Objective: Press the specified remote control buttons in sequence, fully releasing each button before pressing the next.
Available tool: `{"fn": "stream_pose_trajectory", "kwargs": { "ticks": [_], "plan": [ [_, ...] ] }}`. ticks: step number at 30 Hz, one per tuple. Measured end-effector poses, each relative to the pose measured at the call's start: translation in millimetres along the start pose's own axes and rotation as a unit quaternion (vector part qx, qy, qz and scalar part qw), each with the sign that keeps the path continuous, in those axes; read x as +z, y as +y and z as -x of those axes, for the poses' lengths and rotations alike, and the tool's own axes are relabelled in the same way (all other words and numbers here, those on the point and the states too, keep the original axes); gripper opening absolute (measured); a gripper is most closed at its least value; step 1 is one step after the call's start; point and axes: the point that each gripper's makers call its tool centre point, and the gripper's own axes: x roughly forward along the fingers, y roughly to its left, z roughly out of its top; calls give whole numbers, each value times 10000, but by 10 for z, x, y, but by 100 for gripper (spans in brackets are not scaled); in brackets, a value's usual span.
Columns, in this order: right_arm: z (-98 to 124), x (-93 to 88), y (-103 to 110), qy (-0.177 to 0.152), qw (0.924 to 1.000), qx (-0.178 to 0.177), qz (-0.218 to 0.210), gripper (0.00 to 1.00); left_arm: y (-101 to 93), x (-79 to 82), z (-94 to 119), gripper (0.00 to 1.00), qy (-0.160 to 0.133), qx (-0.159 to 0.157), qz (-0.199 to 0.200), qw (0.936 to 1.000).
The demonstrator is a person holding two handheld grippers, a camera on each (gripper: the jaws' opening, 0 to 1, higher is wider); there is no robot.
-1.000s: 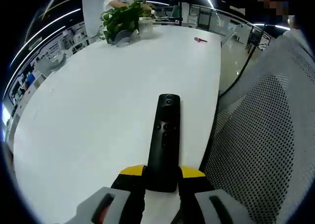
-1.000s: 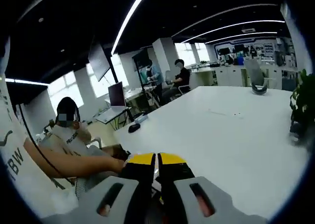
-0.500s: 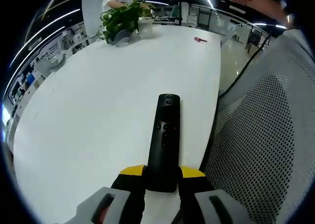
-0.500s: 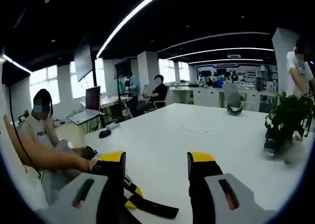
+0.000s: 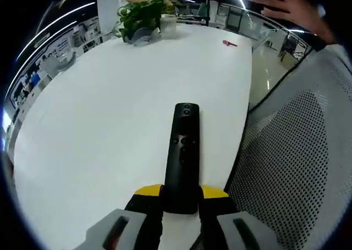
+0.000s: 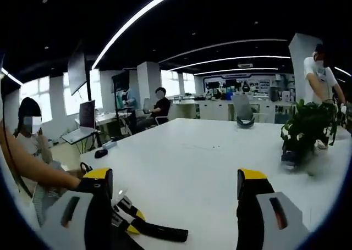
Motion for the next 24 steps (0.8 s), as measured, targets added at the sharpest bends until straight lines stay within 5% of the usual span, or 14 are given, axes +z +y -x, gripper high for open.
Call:
{"fn": "stream_pose_trajectory", "kwargs": {
  "ticks": [11, 24],
  "plan": [
    [-1, -43, -84, 51, 9997, -135, -183, 100, 88, 15, -2, 23, 173, -34, -102, 9998],
    [37, -145, -222, 146, 9987, -390, -289, 100, 705, 262, 153, 23, 209, 184, -545, 9981]
  ]
}}
